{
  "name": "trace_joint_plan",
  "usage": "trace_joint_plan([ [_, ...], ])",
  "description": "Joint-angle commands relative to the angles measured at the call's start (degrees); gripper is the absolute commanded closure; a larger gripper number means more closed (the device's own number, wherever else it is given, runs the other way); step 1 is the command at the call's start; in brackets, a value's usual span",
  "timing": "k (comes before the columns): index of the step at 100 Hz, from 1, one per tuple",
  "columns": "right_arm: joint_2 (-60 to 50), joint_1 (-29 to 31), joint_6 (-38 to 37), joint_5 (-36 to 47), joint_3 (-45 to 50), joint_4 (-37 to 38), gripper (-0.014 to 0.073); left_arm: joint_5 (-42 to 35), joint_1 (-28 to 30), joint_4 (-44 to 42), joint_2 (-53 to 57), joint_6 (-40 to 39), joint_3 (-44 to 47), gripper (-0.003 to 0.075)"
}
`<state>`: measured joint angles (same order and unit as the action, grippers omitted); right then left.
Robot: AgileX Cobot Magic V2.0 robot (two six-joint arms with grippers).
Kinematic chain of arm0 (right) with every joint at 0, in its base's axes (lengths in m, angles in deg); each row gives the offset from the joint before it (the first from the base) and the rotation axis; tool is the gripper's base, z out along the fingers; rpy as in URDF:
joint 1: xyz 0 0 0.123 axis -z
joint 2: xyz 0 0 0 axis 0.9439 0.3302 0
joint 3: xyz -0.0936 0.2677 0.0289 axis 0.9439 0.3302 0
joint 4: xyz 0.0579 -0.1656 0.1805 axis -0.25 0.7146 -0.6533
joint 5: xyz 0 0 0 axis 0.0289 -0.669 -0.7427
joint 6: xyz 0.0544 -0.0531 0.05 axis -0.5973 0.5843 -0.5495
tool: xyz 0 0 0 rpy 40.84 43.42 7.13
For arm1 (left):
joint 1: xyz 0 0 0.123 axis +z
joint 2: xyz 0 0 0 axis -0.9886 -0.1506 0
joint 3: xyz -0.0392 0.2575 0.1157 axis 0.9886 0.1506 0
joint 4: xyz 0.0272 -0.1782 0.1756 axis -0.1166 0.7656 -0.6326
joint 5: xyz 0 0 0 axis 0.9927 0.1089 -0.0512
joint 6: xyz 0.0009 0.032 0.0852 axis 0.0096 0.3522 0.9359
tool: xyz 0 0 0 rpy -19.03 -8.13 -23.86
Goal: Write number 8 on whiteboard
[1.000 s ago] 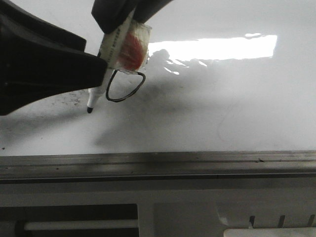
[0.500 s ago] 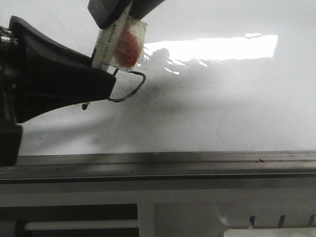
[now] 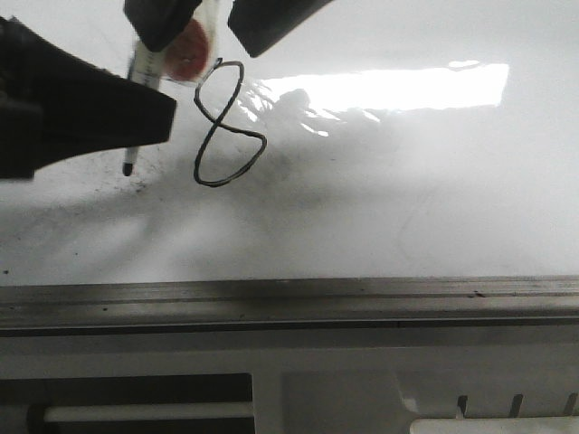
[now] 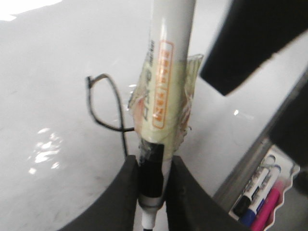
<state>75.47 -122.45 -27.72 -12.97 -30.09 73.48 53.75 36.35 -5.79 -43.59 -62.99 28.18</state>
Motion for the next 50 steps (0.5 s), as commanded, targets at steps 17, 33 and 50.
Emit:
trace_joint_plan([
  [17, -1.28, 0.05, 0.65, 3.37, -1.66, 0.56, 0.0219, 9.1, 4.08, 24.36, 1.7, -0.58, -4.26, 0.0741],
  [33, -1.28, 0.05, 0.65, 3.15, -1.66, 0.56, 0.0219, 13.37, 6.35, 28.93, -0.47, -0.58, -5.69, 0.0741],
  [50, -1.28, 0.05, 0.65, 2.92, -1.66, 0.56, 0.0219, 14.09, 6.46, 28.93, -1.15, -0.58, -5.81, 0.0741],
])
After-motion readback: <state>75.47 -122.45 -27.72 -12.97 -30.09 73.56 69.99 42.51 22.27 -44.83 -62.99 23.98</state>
